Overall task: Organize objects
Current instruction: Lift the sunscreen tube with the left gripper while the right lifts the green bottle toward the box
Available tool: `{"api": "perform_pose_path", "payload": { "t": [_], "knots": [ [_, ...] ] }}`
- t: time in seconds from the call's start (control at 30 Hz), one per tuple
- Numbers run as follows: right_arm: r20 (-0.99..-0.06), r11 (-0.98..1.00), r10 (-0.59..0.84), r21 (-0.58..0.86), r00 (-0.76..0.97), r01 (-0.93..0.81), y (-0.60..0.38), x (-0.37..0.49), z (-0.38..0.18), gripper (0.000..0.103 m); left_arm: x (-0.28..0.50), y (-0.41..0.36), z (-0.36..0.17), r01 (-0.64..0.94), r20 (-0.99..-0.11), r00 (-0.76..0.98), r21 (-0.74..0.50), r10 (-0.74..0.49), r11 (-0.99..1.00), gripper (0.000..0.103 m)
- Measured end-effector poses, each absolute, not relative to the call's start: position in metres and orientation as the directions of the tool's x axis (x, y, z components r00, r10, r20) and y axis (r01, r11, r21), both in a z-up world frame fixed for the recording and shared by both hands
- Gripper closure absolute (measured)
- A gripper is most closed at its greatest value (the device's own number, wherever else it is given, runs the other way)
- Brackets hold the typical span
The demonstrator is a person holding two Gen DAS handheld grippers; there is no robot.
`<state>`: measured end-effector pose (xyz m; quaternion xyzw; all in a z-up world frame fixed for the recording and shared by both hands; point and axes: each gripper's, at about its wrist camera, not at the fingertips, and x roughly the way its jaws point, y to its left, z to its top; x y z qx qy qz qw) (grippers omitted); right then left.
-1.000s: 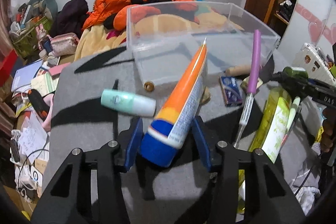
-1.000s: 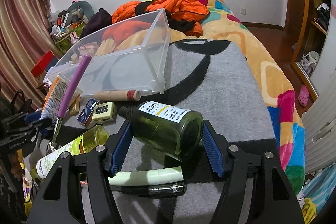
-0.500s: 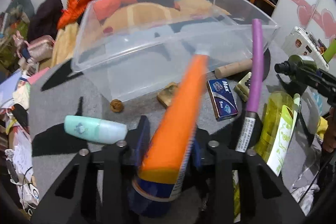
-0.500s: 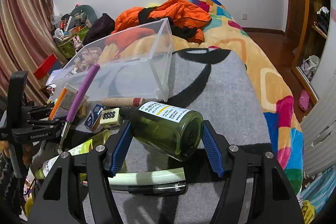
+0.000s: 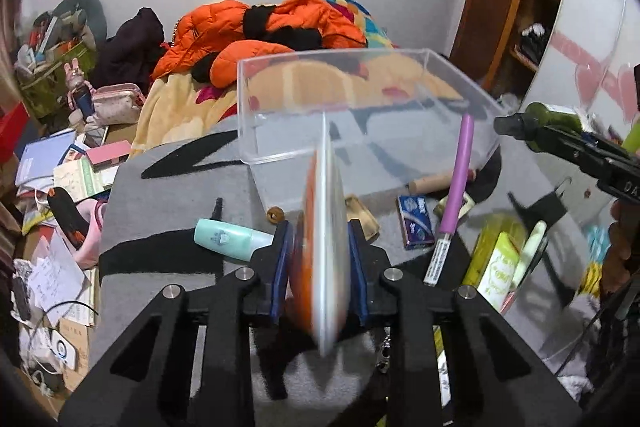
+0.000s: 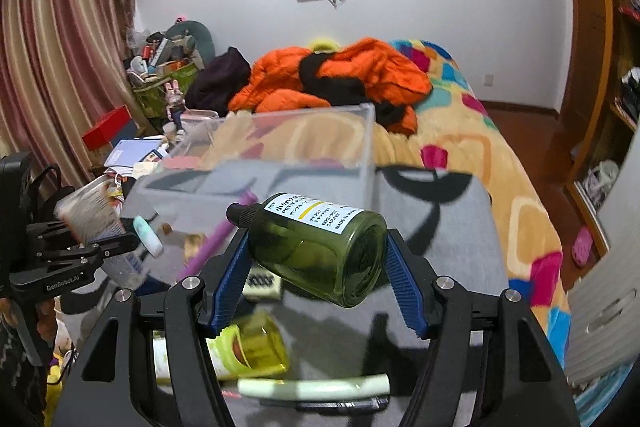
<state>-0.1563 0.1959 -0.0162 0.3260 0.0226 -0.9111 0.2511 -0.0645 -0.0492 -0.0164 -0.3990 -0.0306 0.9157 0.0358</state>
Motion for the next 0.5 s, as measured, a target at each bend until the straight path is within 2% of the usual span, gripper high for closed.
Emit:
{"api": "perform_pose_path", "payload": {
  "t": [0.2,0.37,0.5],
  "knots": [
    [-0.592,-0.863,-0.46,0.122,-0.663,0.49,0.186,-0.165,-0.007,0.041,-0.062,-0.056,-0.001,-0.024,-0.688,-0.716,-0.142,0.116,-0.99,0.084],
    [-0.584,-0.866,-0.455,0.114,-0.672,0.487,0.183,-0.177,0.0,0.041,-0.065,-0.063,0.018,-0.025,-0.645,-0.753,-0.175,0.134,-0.984,0.093],
    [-0.582,-0.866,-0.453,0.108,-0.675,0.489,0.18,-0.186,0.002,0.041,-0.069,-0.061,0.02,-0.037,-0.638,-0.76,-0.151,0.126,-0.988,0.094]
  ]
}}
